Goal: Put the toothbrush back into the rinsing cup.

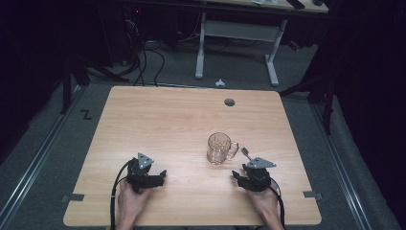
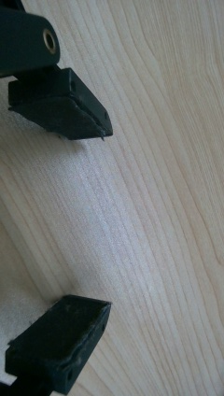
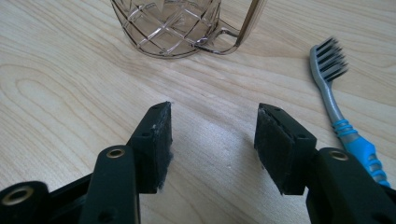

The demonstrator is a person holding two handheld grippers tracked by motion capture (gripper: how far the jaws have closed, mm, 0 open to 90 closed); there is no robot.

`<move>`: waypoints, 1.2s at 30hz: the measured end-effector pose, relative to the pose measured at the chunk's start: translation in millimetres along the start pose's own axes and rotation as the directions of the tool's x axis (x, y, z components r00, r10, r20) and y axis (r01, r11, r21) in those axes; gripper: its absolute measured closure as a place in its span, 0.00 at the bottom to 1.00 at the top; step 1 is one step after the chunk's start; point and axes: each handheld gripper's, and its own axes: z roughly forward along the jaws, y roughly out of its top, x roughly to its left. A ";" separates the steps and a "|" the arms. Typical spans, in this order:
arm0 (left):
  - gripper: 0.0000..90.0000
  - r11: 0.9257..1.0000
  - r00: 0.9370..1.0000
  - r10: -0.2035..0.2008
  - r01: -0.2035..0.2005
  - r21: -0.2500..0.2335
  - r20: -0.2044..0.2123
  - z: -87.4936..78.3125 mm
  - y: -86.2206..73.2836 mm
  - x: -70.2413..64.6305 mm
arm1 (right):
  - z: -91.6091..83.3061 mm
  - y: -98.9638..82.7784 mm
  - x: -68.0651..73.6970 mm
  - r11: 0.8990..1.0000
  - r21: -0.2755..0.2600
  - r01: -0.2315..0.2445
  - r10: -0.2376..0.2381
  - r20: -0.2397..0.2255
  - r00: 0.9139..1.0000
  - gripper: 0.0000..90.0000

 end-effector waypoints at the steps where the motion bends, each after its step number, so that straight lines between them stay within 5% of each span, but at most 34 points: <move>1: 0.16 1.000 1.000 0.000 0.000 0.000 0.000 0.0 0.0 0.0 | 0.0 0.0 0.0 1.000 0.000 0.000 0.000 0.000 1.000 0.53; 36: 0.17 1.000 1.000 -0.002 0.002 -0.003 0.004 -0.1 -0.2 -0.2 | -30.7 -18.1 -6.0 0.998 -0.061 -0.002 0.002 0.003 1.000 0.65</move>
